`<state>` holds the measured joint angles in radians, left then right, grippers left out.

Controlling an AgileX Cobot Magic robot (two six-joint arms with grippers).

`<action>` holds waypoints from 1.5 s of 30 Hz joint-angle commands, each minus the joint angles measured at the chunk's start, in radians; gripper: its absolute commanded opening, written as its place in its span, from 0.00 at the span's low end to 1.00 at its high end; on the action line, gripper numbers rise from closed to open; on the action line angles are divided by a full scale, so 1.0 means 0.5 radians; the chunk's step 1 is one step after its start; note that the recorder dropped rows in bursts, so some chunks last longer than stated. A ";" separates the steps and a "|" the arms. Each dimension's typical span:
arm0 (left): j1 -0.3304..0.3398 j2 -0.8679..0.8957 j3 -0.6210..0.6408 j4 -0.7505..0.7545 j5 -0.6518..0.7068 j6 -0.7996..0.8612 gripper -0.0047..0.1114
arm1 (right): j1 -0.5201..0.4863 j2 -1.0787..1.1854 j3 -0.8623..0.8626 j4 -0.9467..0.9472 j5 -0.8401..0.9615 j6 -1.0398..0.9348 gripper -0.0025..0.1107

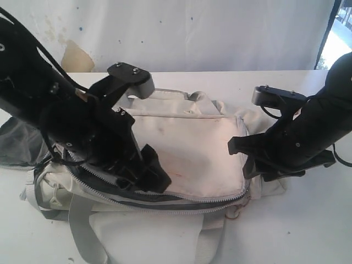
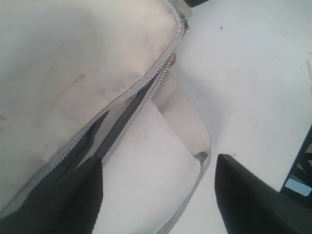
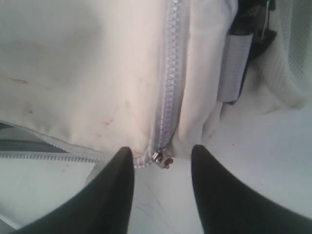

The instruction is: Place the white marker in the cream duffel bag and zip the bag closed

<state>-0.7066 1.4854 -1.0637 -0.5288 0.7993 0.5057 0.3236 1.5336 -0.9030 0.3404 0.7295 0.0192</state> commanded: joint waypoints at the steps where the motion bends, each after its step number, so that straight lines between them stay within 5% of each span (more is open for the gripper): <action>1: -0.115 -0.018 0.055 -0.140 -0.155 0.067 0.65 | -0.010 -0.013 -0.010 -0.091 -0.092 0.034 0.43; 10: -0.251 -0.018 0.163 -0.264 -0.397 0.100 0.65 | -0.010 0.093 -0.006 -0.102 -0.226 0.071 0.43; 17: -0.252 -0.018 0.184 -0.289 -0.415 0.100 0.65 | -0.010 0.135 -0.006 0.026 -0.250 0.053 0.31; 45: -0.252 -0.014 0.184 -0.289 -0.526 0.100 0.65 | -0.010 0.346 -0.006 0.054 -0.426 0.008 0.26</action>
<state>-0.8272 1.4854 -0.9742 -0.6675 0.5474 0.5526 0.3236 1.7015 -0.9030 0.3814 0.5478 0.0344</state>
